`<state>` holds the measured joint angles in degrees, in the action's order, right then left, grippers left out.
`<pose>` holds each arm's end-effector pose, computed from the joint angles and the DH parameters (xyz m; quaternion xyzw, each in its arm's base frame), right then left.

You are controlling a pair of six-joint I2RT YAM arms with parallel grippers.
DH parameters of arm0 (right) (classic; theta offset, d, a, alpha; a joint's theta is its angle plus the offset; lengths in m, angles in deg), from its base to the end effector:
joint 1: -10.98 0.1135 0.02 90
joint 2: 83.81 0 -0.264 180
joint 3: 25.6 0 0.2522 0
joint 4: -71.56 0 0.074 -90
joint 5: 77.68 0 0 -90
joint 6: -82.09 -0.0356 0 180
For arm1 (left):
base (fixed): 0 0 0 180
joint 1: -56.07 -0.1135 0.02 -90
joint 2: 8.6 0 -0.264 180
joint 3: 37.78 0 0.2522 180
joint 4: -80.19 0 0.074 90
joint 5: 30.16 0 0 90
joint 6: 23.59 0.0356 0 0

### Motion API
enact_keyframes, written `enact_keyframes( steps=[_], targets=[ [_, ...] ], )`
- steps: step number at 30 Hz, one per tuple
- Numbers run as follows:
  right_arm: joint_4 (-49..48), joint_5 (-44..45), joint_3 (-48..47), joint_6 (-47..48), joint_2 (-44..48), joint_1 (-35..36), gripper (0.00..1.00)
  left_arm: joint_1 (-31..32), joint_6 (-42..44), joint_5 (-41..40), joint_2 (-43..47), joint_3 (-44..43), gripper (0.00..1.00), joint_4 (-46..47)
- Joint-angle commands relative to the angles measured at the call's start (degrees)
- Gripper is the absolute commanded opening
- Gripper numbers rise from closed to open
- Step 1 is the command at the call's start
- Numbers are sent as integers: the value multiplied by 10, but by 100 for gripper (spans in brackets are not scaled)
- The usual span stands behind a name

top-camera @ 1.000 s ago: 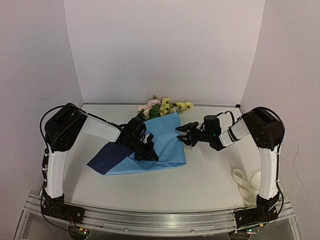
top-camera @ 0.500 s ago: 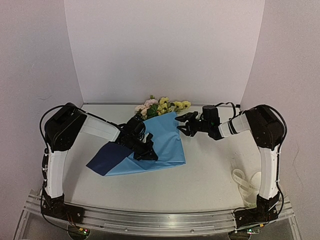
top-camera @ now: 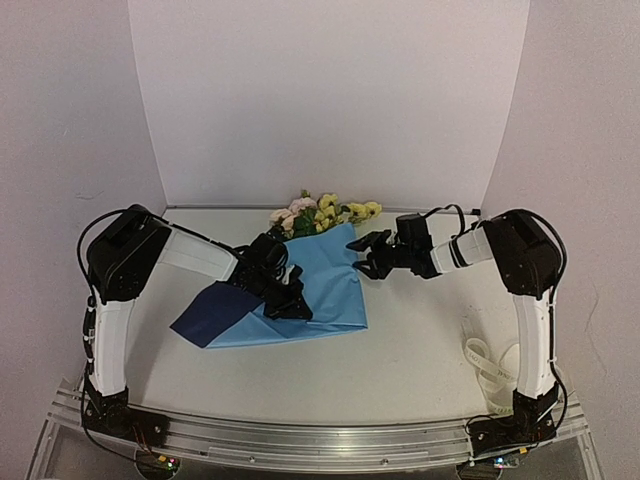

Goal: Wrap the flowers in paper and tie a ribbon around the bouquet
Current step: Press the fold line on the 2/3-folded wrapping paper, then adjust the 2/3-folded wrapping paper at the center of the board.

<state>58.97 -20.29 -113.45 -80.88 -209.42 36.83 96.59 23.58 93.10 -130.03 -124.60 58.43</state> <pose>0.4121 0.2210 0.1295 0.1859 0.8028 0.5449 0.1548 0.3086 -0.2895 0.1091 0.0643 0.9187 -0.3889 0.0249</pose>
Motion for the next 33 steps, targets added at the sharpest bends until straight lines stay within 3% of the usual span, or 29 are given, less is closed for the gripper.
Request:
enact_keyframes(
  steps=[1,9,15,26,33],
  targets=[
    [58,41,40,70,62,3,63,-13,19,-60,-2,23,0,-72],
    [143,70,136,151,184,35,66,-26,43,-61,2,33,0,-83],
    [176,95,187,163,205,104,67,-38,71,-59,2,30,0,-104],
    [263,178,134,208,191,183,45,-54,100,-69,6,23,0,-134],
    [343,252,66,262,165,191,45,-61,119,-74,6,14,0,-151]
  ],
)
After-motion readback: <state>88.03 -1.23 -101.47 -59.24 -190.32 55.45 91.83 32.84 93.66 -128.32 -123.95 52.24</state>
